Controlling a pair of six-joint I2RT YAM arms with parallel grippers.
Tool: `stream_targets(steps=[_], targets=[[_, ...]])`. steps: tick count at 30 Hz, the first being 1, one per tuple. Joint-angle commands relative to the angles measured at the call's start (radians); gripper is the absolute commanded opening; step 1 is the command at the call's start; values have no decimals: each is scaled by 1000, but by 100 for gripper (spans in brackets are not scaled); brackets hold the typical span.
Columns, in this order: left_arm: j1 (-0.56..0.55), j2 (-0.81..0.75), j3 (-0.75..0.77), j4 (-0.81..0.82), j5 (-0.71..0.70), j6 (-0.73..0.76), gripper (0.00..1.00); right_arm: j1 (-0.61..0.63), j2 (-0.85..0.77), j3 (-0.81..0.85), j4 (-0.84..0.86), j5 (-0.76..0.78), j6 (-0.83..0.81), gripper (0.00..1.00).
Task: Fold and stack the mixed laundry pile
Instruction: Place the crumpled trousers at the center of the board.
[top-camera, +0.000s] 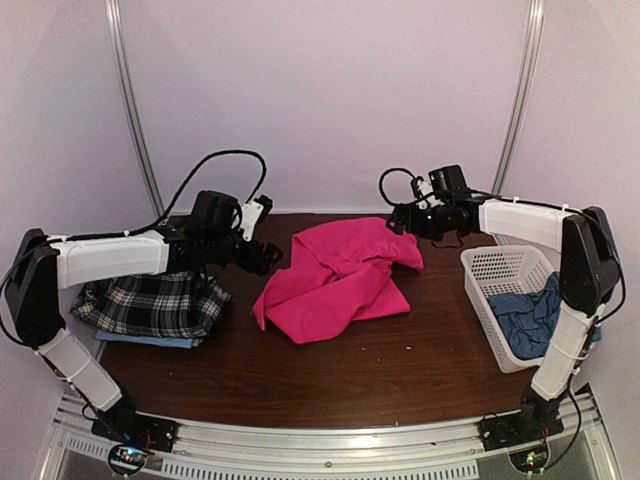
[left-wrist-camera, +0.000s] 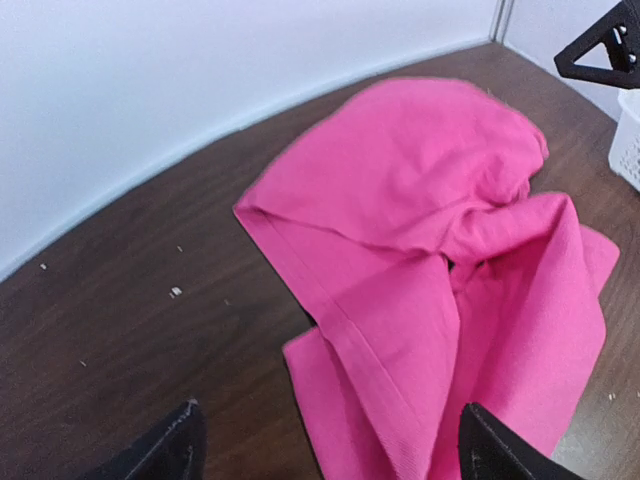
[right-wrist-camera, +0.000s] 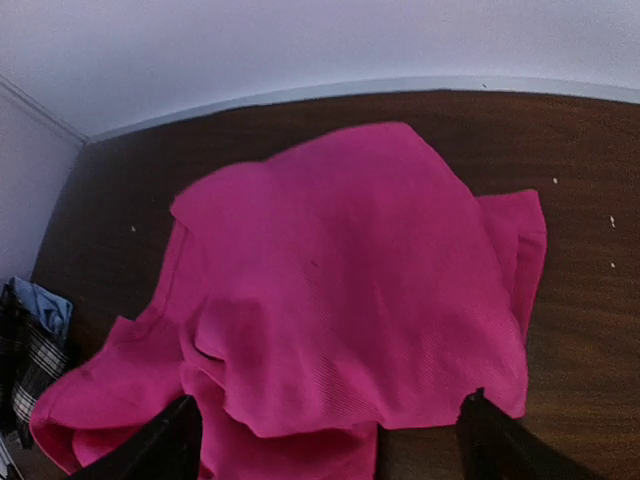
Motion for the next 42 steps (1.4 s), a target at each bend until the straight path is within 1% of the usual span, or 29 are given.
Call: stream_targets(steps=[1,3,7,12,15,17,18,19,21,23,24,26,27,29,30,32,33,34,37,39,42], targets=[[-63,51,8,-21,43,-37,89,-51,-168,-143,44,51,-36,99],[-95,85,-3,-31,50,-47,90,-54,-192,-135,15,42,-60,100],[-144,143,-20,-55,10,-83,91,-55,-235,-156,-17,14,-74,99],[-148,211,2,-135,-61,-107,91,-56,-251,-176,-19,-23,-52,98],[-148,280,53,-204,-130,-89,88,-59,-223,-148,-32,-54,-63,99],[-148,343,107,-257,-134,-74,84,-67,-211,-142,-26,-79,-73,100],[-147,373,129,-274,-126,-61,80,-76,-205,-146,-18,-94,-74,100],[-141,396,147,-287,-124,-50,73,-88,-195,-152,-6,-114,-73,100],[-105,416,171,-294,-97,-42,49,-119,-164,-156,9,-161,-64,100],[-47,409,197,-293,-47,-38,26,-155,-129,-156,20,-199,-58,99],[-20,397,218,-295,-27,-28,17,-165,-118,-157,31,-224,-58,97],[15,360,280,-318,-26,23,4,-170,-114,-163,72,-258,-77,93],[18,339,317,-336,-40,59,0,-170,-118,-165,92,-261,-81,92],[-4,286,386,-358,6,171,0,-170,-114,-152,100,-306,-79,90],[-28,253,404,-361,39,234,0,-169,-106,-132,73,-317,-81,88],[-97,186,427,-382,27,375,0,-167,-91,-94,10,-319,-74,87],[-124,164,434,-396,-1,424,0,-167,-81,-76,-13,-332,-62,86],[-134,155,454,-424,-19,439,0,-166,-71,-54,-38,-341,-45,86],[-130,190,564,-554,-47,404,0,-157,-9,-15,-94,-355,-5,86],[-109,188,558,-539,-37,357,0,-147,47,23,-138,-357,-3,86],[-87,207,576,-530,-19,290,0,-122,103,67,-191,-278,-32,91]])
